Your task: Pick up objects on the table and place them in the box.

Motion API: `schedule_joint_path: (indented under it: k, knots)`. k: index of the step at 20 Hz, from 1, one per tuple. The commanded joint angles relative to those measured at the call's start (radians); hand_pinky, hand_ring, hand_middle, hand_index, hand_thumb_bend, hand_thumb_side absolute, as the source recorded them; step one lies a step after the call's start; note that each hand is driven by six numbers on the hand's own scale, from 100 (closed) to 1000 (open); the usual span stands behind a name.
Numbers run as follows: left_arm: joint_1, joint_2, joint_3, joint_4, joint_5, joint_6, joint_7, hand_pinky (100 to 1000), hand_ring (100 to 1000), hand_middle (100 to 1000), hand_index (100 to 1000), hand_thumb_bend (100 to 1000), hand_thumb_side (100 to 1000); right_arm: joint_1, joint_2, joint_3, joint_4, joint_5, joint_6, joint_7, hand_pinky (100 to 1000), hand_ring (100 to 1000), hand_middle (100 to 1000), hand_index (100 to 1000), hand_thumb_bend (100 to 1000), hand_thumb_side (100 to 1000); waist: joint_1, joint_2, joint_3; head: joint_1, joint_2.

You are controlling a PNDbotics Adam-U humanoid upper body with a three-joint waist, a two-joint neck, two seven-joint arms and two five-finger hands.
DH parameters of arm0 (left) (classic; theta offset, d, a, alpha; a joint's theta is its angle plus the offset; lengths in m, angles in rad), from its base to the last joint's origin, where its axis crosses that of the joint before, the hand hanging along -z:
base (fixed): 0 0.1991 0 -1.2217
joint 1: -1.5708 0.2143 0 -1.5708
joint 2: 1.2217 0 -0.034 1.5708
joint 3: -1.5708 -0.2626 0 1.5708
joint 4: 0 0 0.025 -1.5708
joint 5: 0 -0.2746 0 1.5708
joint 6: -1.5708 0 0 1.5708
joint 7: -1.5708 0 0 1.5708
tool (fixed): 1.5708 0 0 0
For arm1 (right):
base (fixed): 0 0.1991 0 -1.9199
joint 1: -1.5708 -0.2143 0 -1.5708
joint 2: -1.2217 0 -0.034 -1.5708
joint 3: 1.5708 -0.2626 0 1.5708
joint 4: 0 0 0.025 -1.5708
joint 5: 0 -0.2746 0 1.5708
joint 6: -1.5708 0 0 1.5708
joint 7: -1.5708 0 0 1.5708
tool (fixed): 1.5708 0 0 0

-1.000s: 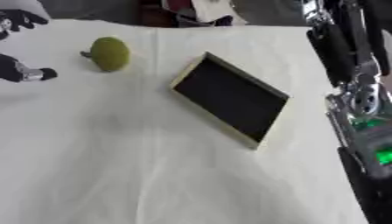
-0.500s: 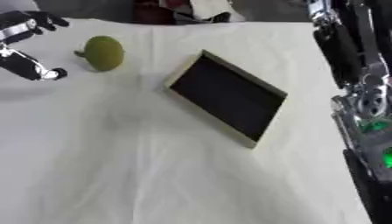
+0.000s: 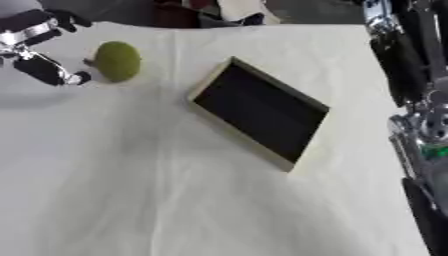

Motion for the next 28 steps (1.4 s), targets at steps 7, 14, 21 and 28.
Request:
schedule_joint_path:
  k: [7,14,21,28]
  knots:
    - [-0.048,0.006,0.031,0.034,-0.038,0.024,0.047,897,918,919,951,426,100,-0.032,-0.008,0.001,-0.021,-0.009,-0.003,0.007,857,729,734,795,100,790,0.009,0.003,-0.033,0.026,-0.034]
    - [-0.055,0.003,0.04,0.063,-0.078,0.033,0.062,894,912,913,946,434,100,-0.048,-0.006,0.005,-0.021,-0.012,-0.005,0.003,856,726,730,793,100,790,0.02,0.027,-0.059,0.042,-0.051]
    - [-0.054,0.006,0.062,0.119,-0.184,0.05,0.104,869,883,878,923,430,100,-0.058,-0.006,0.004,-0.021,-0.016,-0.007,-0.01,855,721,725,790,100,801,0.031,0.047,-0.085,0.059,-0.074]
    - [-0.056,0.006,0.067,0.151,-0.373,0.055,0.24,765,768,753,824,355,100,-0.065,-0.001,0.008,-0.021,-0.021,-0.008,-0.011,854,718,722,789,100,803,0.037,0.06,-0.11,0.067,-0.085]
